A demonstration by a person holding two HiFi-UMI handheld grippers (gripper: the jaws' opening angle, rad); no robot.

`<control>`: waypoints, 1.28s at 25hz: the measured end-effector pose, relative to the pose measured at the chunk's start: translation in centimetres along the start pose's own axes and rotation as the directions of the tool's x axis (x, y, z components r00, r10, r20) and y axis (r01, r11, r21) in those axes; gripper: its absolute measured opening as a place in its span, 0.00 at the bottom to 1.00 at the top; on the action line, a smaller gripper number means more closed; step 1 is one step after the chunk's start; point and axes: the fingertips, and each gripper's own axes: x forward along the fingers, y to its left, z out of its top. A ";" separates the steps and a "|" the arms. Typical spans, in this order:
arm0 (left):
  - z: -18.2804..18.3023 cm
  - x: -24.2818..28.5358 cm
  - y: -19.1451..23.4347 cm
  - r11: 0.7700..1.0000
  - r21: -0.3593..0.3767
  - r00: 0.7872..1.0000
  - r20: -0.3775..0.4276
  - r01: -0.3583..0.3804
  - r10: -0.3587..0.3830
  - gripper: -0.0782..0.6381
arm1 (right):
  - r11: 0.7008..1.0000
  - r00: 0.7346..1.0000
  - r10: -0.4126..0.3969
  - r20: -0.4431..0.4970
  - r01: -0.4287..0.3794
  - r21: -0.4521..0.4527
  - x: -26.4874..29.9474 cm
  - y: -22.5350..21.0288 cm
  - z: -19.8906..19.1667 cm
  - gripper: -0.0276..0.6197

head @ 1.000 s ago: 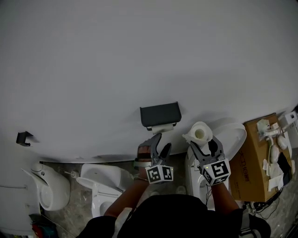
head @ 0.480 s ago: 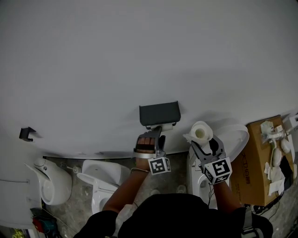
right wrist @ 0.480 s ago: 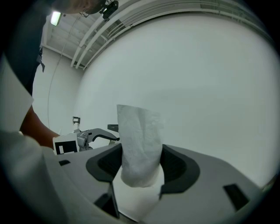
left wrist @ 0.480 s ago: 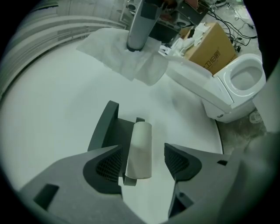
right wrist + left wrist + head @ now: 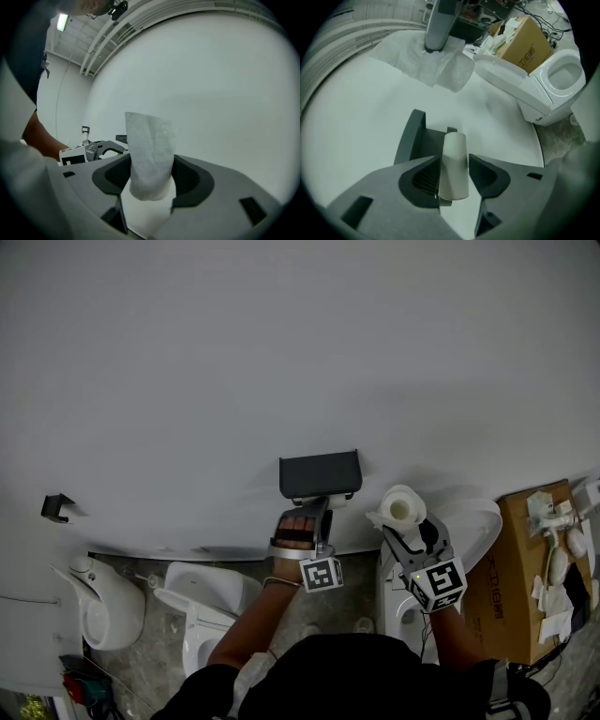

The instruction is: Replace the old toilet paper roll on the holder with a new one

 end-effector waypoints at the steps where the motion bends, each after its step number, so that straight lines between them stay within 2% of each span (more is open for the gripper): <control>1: 0.1 0.0 0.1 1.000 0.001 1.000 0.009 -0.003 0.003 0.34 | 1.000 1.000 0.004 -0.003 -0.004 -0.002 0.0 0.0 -0.1 0.44; 6: 0.2 0.2 0.1 1.000 0.020 1.000 0.015 0.009 -0.009 0.33 | 1.000 1.000 0.007 -0.005 -0.008 -0.002 0.0 -0.1 -0.4 0.45; 10: 0.9 0.1 0.5 1.000 -0.001 0.999 0.034 -0.010 0.010 0.33 | 1.000 1.000 0.002 -0.009 -0.002 0.004 -0.1 -0.3 -0.7 0.45; 17: 2.3 0.7 1.4 0.999 0.015 0.997 0.067 -0.036 0.035 0.33 | 1.000 1.000 -0.007 -0.001 0.007 -0.001 -0.2 -1.3 -0.5 0.45; 25: 5.0 1.9 0.5 0.999 0.036 0.993 0.115 -0.030 0.026 0.33 | 0.999 0.999 -0.043 -0.011 0.043 0.009 -1.2 -3.0 -1.2 0.44; 32: 7.8 2.5 -0.1 0.997 0.060 0.984 0.174 -0.048 0.037 0.33 | 0.996 0.996 -0.090 -0.025 0.090 -0.019 -2.5 -4.5 -1.6 0.44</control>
